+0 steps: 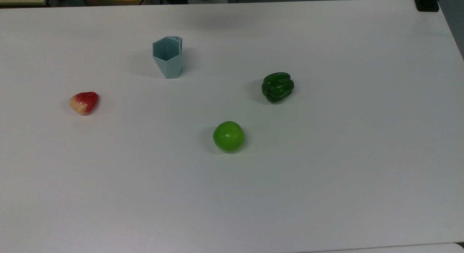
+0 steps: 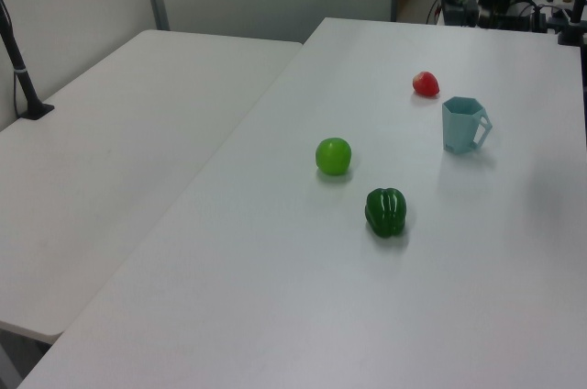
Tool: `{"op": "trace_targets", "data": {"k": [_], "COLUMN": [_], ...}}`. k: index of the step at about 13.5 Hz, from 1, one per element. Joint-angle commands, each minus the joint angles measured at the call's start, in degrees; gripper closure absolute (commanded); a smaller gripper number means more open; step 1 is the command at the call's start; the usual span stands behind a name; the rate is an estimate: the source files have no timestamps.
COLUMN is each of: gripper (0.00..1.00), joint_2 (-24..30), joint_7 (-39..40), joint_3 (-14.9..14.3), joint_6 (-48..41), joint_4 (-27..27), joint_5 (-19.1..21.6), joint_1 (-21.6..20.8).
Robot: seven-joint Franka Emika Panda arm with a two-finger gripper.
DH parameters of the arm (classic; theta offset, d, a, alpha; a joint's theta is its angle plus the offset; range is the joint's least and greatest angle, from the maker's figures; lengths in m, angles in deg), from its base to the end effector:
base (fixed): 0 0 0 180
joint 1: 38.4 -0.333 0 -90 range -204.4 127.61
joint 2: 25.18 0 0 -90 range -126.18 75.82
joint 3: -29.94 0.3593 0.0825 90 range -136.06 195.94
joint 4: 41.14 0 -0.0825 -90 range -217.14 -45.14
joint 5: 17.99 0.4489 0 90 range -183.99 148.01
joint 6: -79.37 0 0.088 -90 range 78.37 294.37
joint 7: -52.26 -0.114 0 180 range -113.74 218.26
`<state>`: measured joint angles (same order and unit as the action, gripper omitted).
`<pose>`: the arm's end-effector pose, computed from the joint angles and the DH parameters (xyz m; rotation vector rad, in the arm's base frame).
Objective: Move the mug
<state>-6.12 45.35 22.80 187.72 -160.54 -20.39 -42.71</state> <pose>0.5197 -0.0363 0.5980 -3.1194 0.2431 -0.2154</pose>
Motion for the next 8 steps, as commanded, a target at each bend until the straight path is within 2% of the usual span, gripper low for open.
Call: {"op": "trace_targets", "data": {"k": [1, 6, 8], "gripper": [0.0, 0.03, 0.03], "joint_2": [3.2, -0.3, -0.4], "joint_7": [-2.7, -12.8, -15.1], "joint_3": [3.8, 6.2, 6.2], "joint_6": [6.7, 15.4, 19.3], "joint_4": [-8.9, -16.0, -19.2], "joint_5": [-1.4, -4.2, -5.9], "joint_1": [2.5, 3.6, 4.0]}}
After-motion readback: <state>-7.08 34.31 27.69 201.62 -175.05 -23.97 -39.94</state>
